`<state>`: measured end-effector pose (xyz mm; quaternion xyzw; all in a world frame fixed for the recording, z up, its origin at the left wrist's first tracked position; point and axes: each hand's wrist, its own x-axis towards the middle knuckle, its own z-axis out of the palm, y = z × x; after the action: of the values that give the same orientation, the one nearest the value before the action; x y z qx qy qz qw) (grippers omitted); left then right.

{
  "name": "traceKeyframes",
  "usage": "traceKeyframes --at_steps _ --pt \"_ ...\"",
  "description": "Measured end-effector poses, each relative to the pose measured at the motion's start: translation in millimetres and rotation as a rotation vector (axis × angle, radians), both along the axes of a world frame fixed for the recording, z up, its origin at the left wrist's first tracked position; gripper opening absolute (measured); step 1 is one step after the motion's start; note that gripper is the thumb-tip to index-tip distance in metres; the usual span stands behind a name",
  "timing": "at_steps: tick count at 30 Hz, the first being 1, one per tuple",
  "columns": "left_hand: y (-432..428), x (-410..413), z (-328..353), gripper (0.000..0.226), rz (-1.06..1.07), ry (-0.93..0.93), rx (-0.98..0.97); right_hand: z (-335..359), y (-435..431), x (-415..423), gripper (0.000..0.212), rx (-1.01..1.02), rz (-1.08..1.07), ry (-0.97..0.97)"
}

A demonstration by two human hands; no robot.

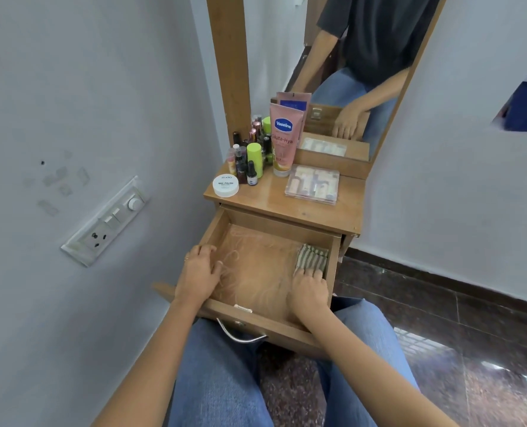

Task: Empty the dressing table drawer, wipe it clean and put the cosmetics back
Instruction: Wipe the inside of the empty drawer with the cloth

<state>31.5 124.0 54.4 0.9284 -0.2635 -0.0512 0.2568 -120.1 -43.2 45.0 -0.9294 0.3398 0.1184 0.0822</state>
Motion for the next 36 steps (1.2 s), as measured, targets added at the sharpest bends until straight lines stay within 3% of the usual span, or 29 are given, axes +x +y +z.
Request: traceKeyframes --at_steps 2,4,8,19,25,31,36 --pt "-1 3 -1 0.034 -0.092 -0.067 0.082 1 1 10 0.065 0.14 -0.099 -0.086" --pt "-1 7 -2 0.033 -0.138 -0.101 0.129 0 -1 20 0.069 0.295 -0.165 -0.131" --pt "2 8 -5 0.033 -0.062 -0.049 0.063 -16 -11 27 0.072 0.474 -0.318 -0.015" --pt "9 3 -7 0.03 0.014 -0.08 -0.017 -24 -29 42 0.065 0.532 -0.326 -0.106" --pt "9 4 -5 0.029 0.008 -0.066 -0.015 -26 0 42 0.072 0.566 -0.178 -0.066" --pt "9 5 -6 0.033 -0.017 -0.064 0.039 -18 -18 21 0.071 0.523 -0.307 0.047" --pt "8 4 -7 0.034 -0.014 -0.068 0.057 -16 -29 37 0.068 0.529 -0.294 -0.044"
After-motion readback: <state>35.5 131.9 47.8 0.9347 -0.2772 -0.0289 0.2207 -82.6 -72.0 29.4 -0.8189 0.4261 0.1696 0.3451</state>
